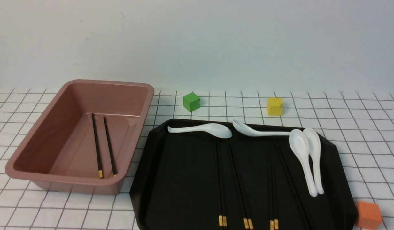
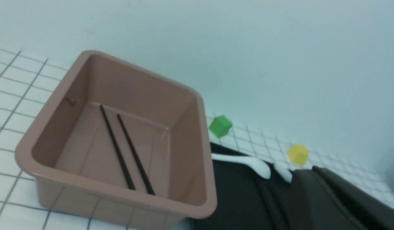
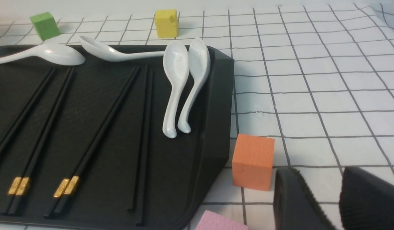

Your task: On white black tablecloth take chopsticks from black tray and put them in box.

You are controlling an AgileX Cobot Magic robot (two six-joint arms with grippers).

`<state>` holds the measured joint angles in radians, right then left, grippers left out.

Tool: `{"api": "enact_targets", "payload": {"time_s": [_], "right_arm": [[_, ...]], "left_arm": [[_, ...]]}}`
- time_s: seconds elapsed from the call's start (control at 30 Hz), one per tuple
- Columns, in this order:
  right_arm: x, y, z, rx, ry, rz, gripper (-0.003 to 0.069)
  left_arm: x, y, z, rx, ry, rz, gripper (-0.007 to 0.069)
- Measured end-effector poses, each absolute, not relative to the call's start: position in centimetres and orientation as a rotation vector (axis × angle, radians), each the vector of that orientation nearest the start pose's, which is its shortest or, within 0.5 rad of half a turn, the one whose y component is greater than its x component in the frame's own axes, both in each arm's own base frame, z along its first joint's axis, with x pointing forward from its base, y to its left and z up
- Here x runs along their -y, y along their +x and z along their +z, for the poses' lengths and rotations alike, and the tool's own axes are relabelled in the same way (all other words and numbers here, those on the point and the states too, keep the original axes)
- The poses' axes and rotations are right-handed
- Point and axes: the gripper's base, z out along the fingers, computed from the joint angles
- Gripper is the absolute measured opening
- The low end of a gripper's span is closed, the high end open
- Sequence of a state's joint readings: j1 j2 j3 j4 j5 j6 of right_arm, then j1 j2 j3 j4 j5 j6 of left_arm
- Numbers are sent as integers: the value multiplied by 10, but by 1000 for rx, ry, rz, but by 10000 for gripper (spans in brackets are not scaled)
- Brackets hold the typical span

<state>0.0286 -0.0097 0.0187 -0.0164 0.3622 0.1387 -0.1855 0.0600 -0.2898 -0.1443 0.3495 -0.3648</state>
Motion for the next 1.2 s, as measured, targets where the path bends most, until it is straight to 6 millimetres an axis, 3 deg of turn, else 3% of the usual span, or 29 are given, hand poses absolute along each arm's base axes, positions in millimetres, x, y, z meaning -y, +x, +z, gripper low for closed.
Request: {"api": "enact_targets", "payload": {"time_s": [0.2,0.53,0.9,1.0,1.2], "right_arm": [[-1,53,175,-1854,92,100,240],[-1,53,175,-1854,92,101,240],[-1,53,175,-1854,92,101,240],[-1,53,175,-1854,92,101,240],[-1,53,175,-1854,92,101,240]], "left_arm": [[11,36,261,-1595,-225,-581,-13],[14,51,254,-1722,-240,-546,-13],[14,53,252,-1740,-238,-532,-13],[13,52,243,-1735,-225,-509,-13],[9,51,198,-1779,-225,-422,-13]]}}
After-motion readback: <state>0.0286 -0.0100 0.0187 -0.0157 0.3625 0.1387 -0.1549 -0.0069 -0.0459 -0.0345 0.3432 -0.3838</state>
